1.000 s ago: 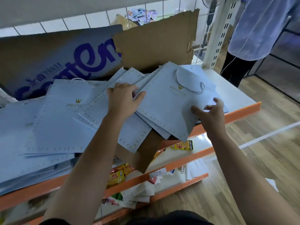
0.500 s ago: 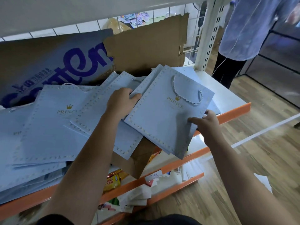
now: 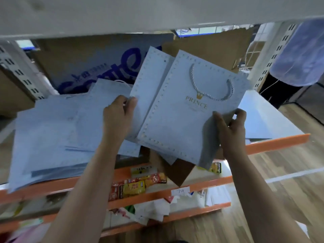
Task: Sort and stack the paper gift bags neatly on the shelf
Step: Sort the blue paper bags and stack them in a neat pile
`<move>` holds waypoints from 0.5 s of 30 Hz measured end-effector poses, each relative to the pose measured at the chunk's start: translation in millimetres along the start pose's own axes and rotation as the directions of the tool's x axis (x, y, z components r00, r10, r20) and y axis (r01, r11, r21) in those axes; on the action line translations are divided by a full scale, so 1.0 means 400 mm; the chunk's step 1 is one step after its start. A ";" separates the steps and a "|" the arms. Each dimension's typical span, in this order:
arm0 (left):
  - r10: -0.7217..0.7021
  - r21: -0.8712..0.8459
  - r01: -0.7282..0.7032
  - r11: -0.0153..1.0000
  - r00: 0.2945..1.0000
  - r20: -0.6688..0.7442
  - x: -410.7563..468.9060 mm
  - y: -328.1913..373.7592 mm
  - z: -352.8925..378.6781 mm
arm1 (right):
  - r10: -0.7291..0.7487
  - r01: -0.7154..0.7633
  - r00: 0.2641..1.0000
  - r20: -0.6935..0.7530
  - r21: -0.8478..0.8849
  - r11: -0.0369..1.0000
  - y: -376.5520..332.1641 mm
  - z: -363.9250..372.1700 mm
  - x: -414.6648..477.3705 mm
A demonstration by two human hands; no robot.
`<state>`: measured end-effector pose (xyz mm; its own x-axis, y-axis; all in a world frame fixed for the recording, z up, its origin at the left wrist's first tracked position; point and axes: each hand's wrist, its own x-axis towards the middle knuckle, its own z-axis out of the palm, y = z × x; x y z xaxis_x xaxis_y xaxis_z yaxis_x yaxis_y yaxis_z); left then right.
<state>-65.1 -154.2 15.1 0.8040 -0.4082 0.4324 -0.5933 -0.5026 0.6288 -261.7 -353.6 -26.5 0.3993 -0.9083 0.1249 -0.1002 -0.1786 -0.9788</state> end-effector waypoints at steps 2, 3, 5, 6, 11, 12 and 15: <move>-0.072 -0.006 0.072 0.997 0.994 -0.077 -0.017 -0.068 -0.091 | -0.041 0.041 0.999 0.027 0.022 0.999 -0.028 0.072 -0.040; -0.116 -0.009 0.115 0.993 0.986 -0.117 -0.027 -0.103 -0.138 | -0.055 0.054 0.998 0.032 0.031 0.998 -0.044 0.110 -0.064; -0.195 0.002 0.199 0.980 0.963 -0.186 -0.051 -0.188 -0.235 | -0.091 0.089 0.995 0.052 0.029 0.996 -0.085 0.188 -0.126; -0.226 0.017 0.235 0.972 0.951 -0.213 -0.064 -0.233 -0.283 | -0.105 0.104 0.992 0.071 0.023 0.994 -0.100 0.232 -0.157; -0.295 0.075 0.335 0.939 0.900 -0.322 -0.159 -0.458 -0.532 | -0.103 0.104 0.974 0.202 0.009 0.995 -0.165 0.458 -0.325; -0.306 0.070 0.349 0.935 0.890 -0.339 -0.182 -0.499 -0.578 | -0.102 0.106 0.969 0.225 -0.009 0.994 -0.175 0.501 -0.363; -0.341 0.076 0.395 0.916 0.863 -0.372 -0.246 -0.616 -0.703 | -0.103 0.111 0.951 0.290 -0.010 0.994 -0.193 0.624 -0.477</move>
<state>13.1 224.1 -0.7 0.9113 0.1021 0.3990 -0.2291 -0.6794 0.6971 -102.7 -72.3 -15.1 0.6547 -0.7359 0.1728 -0.0643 -0.2820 -0.9573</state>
